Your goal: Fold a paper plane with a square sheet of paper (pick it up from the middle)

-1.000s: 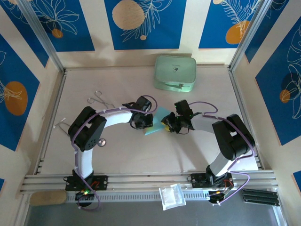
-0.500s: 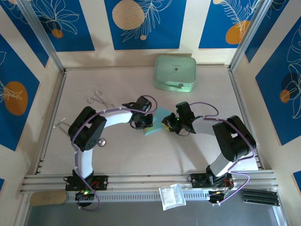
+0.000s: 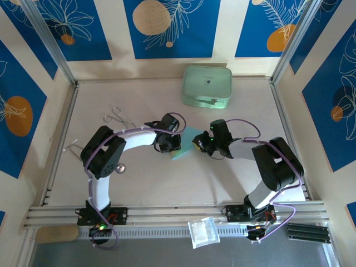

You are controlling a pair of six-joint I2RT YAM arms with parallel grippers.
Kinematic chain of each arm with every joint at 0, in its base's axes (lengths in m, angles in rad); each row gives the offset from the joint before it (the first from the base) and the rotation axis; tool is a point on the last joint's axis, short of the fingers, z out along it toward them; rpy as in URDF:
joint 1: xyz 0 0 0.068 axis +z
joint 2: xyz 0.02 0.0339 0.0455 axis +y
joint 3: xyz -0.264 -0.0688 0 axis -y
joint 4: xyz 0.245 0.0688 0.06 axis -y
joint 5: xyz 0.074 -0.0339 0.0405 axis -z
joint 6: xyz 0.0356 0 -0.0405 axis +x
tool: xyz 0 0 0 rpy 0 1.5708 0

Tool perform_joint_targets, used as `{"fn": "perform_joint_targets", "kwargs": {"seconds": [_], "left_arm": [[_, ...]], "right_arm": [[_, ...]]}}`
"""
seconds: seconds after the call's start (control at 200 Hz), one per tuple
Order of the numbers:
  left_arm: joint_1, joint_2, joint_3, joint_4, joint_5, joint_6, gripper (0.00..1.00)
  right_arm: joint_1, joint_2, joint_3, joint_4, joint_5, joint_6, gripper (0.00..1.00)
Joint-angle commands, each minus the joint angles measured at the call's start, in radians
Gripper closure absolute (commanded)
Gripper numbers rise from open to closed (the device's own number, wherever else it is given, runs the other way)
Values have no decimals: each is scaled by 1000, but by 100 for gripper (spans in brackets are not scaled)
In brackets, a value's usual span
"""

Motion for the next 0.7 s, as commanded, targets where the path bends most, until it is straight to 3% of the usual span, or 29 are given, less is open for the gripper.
{"fn": "perform_joint_targets", "kwargs": {"seconds": [0.0, 0.27, 0.455, 0.695], "left_arm": [[5, 25, 4, -71, -3, 7, 94], [13, -28, 29, -54, -10, 46, 91], [13, -148, -14, 53, -38, 157, 68], [-24, -274, -171, 278, -84, 432, 45]], "right_arm": [[-8, -3, -6, 16, -4, -18, 82], [-11, -9, 15, -18, -24, -25, 99], [-10, -72, 19, -92, 19, -16, 100], [0, -146, 51, -237, 82, 47, 100]]}}
